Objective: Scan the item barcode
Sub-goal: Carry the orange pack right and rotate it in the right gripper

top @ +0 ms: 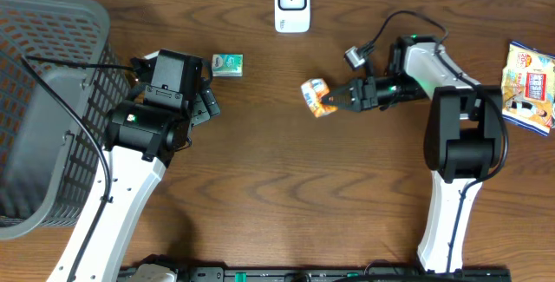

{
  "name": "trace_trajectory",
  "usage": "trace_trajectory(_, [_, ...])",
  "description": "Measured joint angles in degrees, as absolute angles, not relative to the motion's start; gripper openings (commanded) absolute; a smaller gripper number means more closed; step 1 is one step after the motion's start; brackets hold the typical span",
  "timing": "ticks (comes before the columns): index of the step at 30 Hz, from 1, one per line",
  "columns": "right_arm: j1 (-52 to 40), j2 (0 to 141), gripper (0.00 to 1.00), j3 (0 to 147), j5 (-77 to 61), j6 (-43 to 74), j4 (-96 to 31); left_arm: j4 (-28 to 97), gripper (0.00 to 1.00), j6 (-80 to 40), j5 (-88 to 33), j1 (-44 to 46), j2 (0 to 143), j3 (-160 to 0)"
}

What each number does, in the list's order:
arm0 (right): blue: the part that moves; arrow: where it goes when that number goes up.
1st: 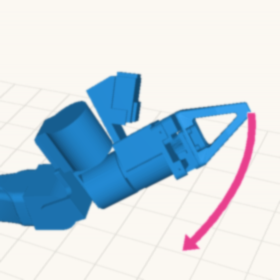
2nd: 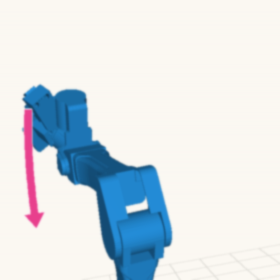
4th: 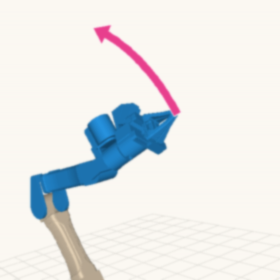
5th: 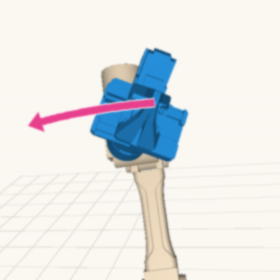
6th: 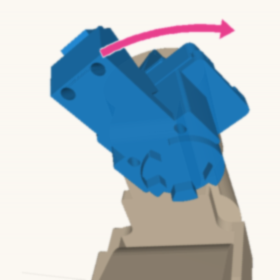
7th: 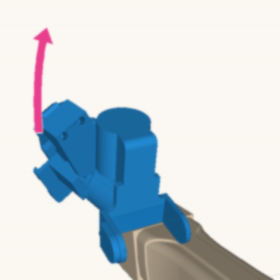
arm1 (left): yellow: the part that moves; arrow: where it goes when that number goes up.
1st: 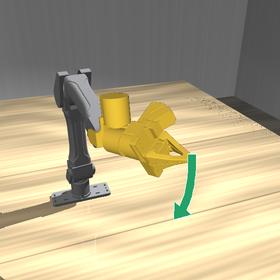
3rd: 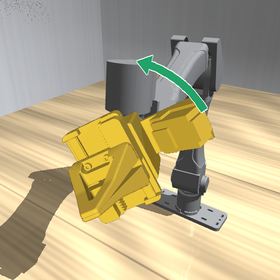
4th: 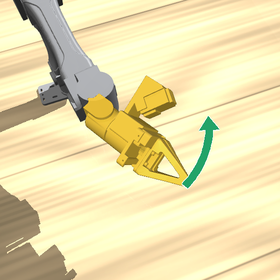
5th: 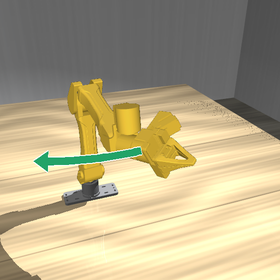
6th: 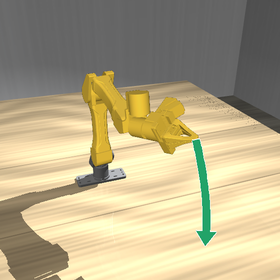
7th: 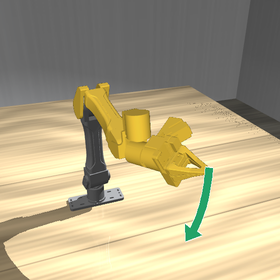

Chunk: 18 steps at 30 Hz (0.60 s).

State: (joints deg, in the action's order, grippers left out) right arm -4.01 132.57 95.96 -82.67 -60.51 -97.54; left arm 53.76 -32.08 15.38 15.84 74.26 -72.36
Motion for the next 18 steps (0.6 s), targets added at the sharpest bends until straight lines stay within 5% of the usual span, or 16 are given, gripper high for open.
trace_trajectory(18, [-5.65,132.57,0.01,95.07,-82.37,-60.58,-97.54,53.76,0.98,-32.08,15.38,15.84,74.26,-72.36])
